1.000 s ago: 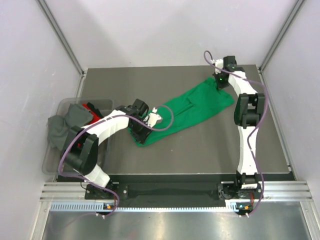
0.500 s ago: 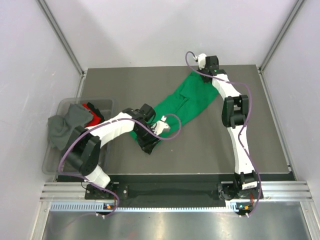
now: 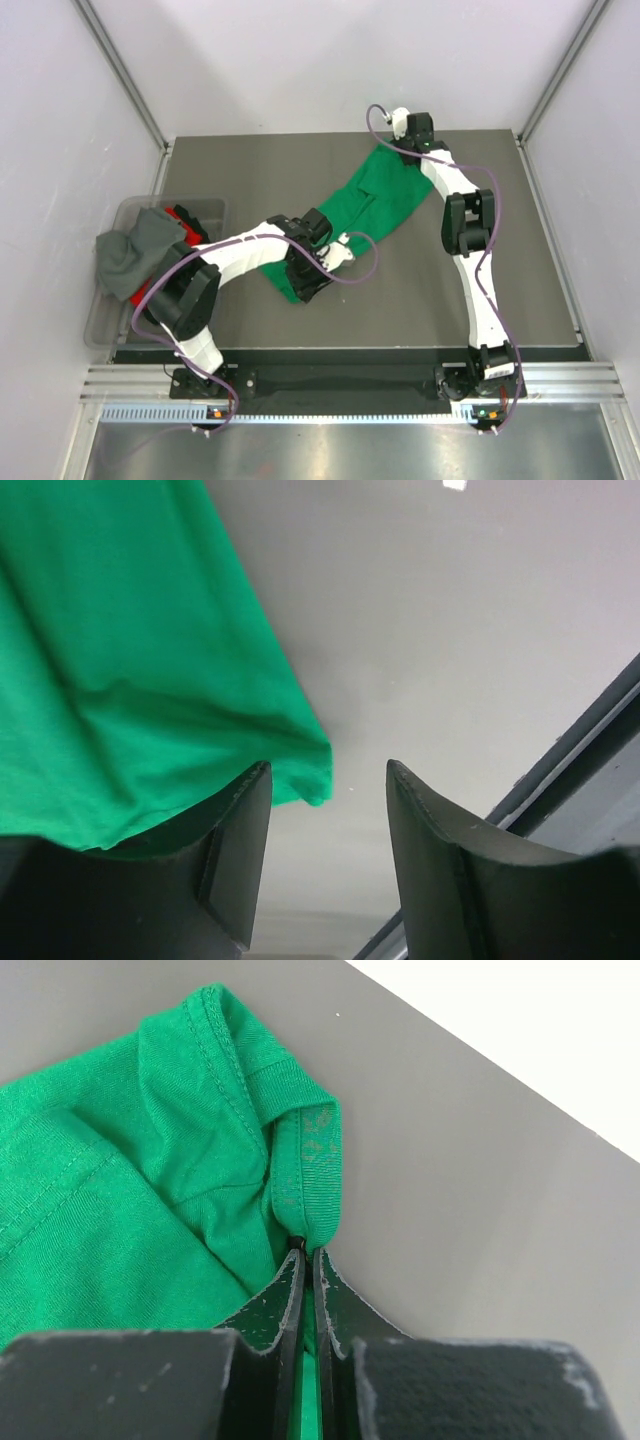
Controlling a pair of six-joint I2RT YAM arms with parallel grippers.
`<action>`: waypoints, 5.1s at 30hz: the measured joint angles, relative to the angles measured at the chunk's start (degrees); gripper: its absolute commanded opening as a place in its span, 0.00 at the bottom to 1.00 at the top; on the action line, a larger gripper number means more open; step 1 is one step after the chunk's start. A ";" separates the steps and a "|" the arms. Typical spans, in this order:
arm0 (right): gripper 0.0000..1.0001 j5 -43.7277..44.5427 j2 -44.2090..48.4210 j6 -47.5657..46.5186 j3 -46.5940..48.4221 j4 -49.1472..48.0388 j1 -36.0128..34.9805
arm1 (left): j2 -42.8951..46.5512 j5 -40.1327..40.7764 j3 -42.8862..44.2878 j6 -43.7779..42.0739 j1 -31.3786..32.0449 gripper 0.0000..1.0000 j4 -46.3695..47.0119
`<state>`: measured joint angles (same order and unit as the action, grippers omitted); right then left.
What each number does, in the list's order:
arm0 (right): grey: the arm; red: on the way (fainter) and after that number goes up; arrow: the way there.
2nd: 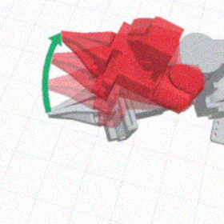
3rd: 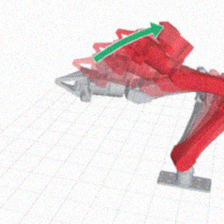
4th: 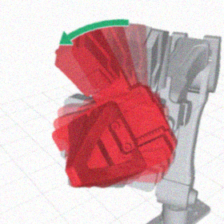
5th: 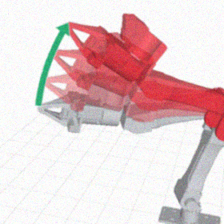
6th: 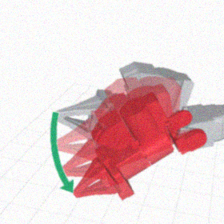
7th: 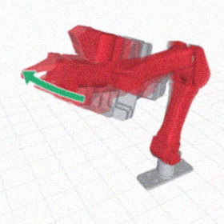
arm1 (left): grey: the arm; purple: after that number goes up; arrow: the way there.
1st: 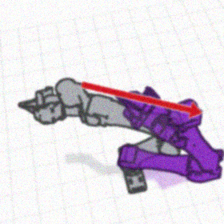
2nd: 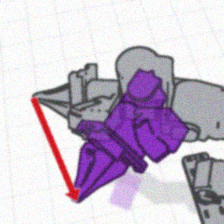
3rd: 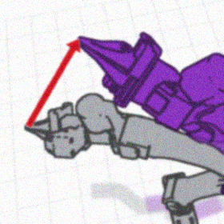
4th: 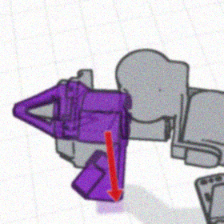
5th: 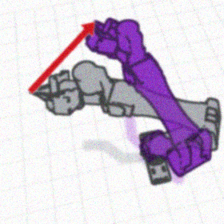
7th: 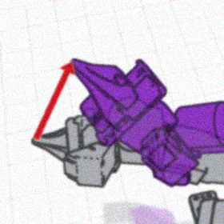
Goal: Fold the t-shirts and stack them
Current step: Fold the tshirt
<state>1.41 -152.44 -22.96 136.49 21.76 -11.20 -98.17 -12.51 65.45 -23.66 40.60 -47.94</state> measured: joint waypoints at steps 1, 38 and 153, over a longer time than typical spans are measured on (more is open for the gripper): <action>0.00 0.00 0.00 0.00 -0.02 -0.02 0.00 | 0.00 -0.02 0.61 -0.04 0.00 0.52 -0.13; 0.00 -0.68 0.00 -0.15 1.75 -1.77 0.09 | -7.06 9.99 2.03 -0.68 8.04 0.00 -2.56; 0.38 -40.46 71.76 62.34 -109.35 -5.53 -14.71 | 4.63 -25.33 -22.91 56.28 -12.00 0.38 22.29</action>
<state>-39.05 -80.68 39.38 27.14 16.23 -25.91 -93.54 -37.85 42.54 32.62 28.60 -25.65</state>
